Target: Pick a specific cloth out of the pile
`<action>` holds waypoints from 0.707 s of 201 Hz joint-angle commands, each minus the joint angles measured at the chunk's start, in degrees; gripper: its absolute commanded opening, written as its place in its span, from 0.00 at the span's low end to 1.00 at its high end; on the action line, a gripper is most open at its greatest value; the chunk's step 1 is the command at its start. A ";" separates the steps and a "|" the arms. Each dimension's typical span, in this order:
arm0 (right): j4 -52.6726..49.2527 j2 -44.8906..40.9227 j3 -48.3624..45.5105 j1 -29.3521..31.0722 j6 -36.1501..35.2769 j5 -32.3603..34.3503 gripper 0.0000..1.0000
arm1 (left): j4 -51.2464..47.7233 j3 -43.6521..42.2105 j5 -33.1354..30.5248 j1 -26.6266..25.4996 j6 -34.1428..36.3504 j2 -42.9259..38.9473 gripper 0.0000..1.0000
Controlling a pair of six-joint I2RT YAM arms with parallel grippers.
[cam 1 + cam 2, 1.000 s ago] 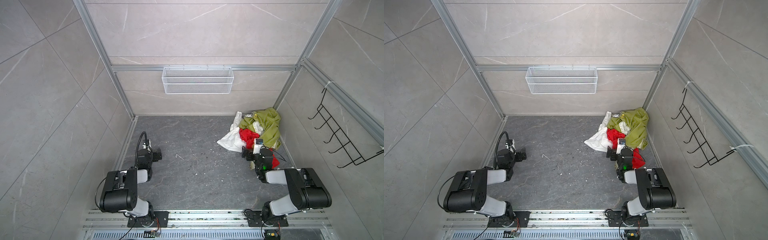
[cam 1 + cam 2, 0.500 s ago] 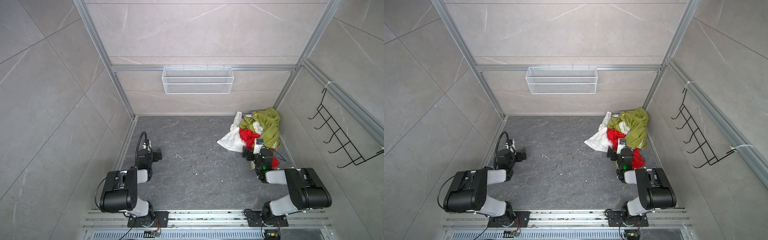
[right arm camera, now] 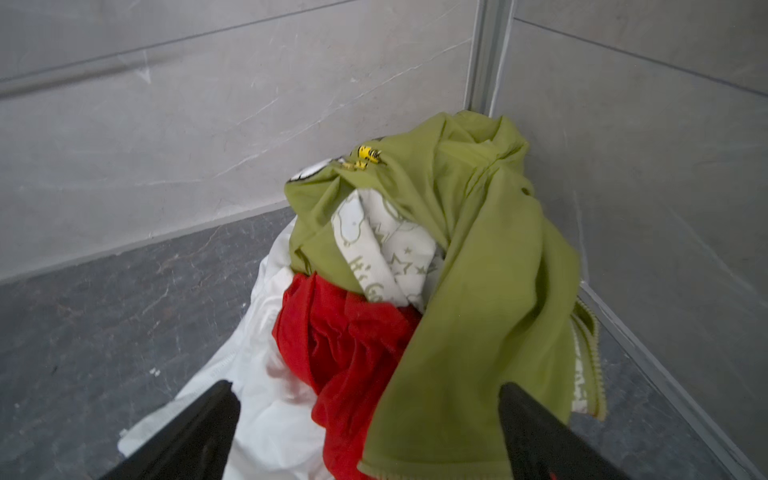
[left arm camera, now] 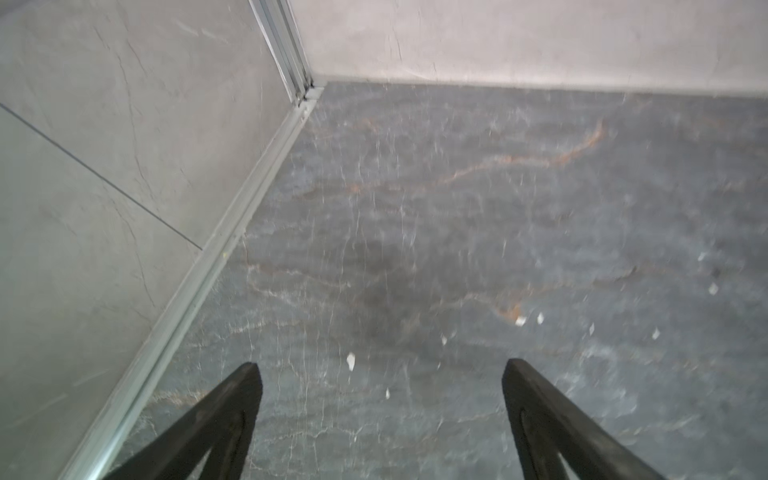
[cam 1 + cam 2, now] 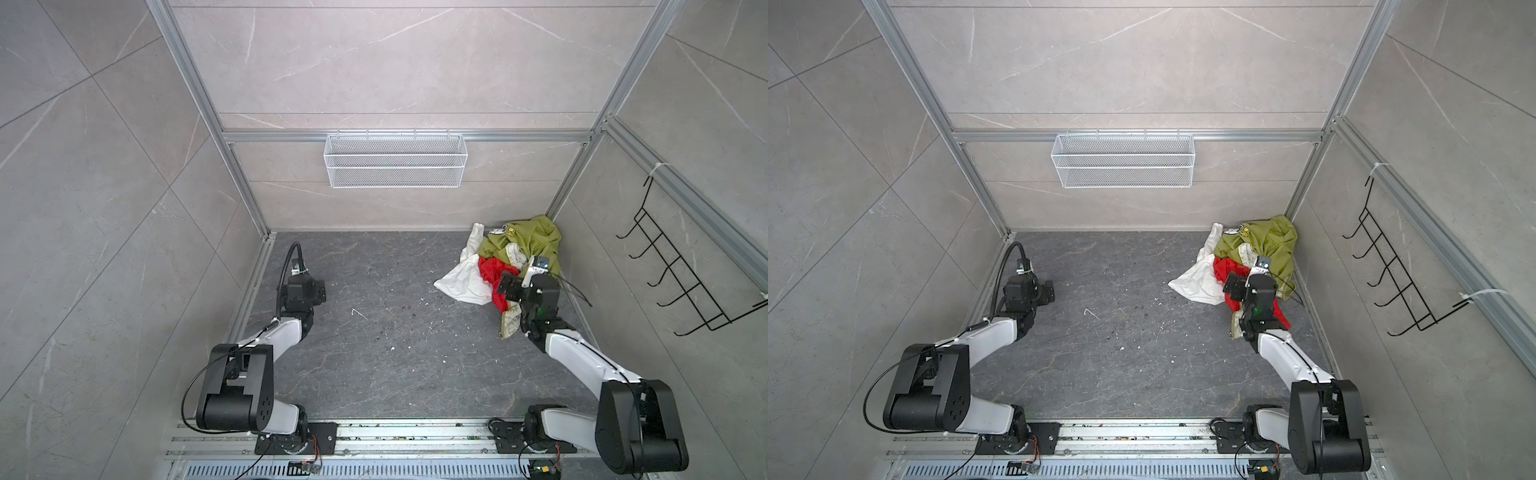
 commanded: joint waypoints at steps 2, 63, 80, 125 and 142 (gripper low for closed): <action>-22.58 2.79 8.53 0.22 6.76 5.73 1.00 | -10.60 4.54 -1.79 -4.14 -1.27 2.01 0.94; -37.17 10.27 23.53 1.02 5.73 -3.32 1.00 | -17.36 14.53 22.53 -12.61 -5.10 9.99 0.89; -40.10 12.64 26.43 1.66 4.60 -3.72 1.00 | -18.28 18.34 31.04 -13.32 -7.84 13.48 0.86; -44.79 18.72 31.78 2.48 2.23 -1.13 0.93 | -15.97 24.78 42.95 -17.20 -11.11 18.93 0.88; -46.48 20.63 33.67 2.53 1.13 -0.54 0.89 | -14.65 26.82 46.37 -18.77 -12.22 20.63 0.90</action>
